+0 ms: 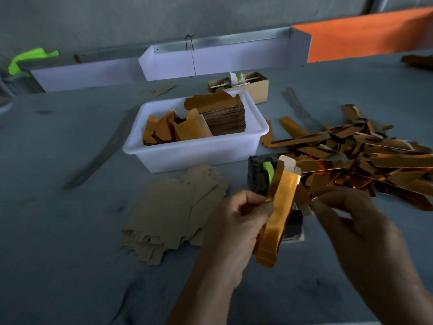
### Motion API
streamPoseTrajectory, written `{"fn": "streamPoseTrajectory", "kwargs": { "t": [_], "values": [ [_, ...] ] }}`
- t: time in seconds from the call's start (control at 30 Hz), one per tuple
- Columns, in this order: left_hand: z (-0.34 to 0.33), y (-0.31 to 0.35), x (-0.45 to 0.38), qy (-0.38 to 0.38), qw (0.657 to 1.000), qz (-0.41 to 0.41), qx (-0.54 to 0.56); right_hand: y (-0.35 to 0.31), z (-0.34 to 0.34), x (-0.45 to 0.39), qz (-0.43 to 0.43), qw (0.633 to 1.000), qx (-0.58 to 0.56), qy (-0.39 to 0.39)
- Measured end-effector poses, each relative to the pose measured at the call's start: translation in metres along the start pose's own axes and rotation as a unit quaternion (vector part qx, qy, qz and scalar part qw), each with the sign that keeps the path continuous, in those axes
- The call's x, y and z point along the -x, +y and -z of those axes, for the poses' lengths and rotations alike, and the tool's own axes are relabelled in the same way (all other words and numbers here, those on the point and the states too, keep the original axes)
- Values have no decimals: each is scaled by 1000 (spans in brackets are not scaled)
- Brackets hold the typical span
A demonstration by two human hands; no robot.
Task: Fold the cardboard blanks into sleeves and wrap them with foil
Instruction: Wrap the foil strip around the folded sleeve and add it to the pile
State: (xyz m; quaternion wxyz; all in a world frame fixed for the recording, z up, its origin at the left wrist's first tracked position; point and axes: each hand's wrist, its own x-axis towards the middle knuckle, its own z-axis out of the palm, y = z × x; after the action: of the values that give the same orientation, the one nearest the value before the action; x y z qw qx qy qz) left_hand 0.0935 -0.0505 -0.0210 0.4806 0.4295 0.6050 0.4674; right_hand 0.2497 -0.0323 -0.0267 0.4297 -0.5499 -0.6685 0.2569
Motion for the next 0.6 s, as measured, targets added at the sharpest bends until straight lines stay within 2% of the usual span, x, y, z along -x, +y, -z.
{"fn": "streamPoseTrajectory", "kwargs": {
  "t": [0.13,0.2,0.33,0.6],
  "values": [
    [-1,2,7,0,998,17,59,-20,13,-6,-62,976,-183,-101],
    [-1,2,7,9,998,16,65,-27,11,-5,-52,966,-207,-143],
    [1,3,10,-3,996,28,88,-27,3,-1,-12,973,-138,-185],
    [-2,5,15,-2,996,35,88,-28,1,-3,14,984,-42,-170]
  ]
}}
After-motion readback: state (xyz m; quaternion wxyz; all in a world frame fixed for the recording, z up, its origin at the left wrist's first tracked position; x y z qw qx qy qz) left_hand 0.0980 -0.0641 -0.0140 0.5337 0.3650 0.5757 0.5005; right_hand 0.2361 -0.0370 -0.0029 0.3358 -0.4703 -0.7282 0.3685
